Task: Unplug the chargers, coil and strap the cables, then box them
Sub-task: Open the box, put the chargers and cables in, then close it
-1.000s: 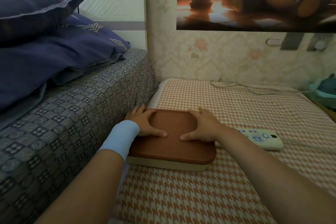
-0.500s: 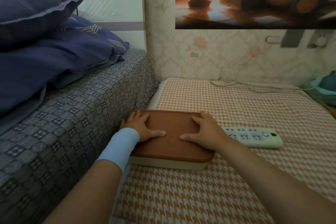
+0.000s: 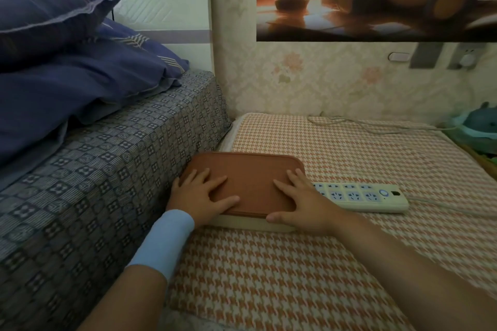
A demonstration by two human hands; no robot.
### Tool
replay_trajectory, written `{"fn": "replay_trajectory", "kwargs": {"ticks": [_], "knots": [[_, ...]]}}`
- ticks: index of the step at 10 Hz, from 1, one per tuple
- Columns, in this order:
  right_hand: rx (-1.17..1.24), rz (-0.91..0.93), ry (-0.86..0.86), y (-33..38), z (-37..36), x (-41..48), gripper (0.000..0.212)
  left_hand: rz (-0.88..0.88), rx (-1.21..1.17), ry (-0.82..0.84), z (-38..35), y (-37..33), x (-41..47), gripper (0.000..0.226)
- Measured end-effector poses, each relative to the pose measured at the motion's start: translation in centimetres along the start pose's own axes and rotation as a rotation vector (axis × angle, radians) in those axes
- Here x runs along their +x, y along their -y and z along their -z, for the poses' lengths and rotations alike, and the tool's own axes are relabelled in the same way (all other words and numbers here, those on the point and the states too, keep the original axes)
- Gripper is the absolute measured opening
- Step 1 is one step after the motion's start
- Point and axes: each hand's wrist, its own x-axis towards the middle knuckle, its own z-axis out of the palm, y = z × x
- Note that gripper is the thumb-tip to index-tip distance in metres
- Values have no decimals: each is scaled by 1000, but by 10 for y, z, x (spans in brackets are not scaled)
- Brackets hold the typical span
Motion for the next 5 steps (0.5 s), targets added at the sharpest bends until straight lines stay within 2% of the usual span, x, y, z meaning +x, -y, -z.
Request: {"fn": "replay_trajectory", "kwargs": {"ticks": [1,2,4,5], "knots": [[22,-23,-83,-7,1,16,101,-29,-72,-43,2,-5,22,78],[14,-32,-154,-14,0,27,97,-34,-94,-82,4,-10,37,76],[-59,-52,-161,-15,3,26,93,2,-85,-70,9,-21,37,71],[12,-54,-203,-10,12,17,82,-18,-191,-79,16,-28,28,69]]}}
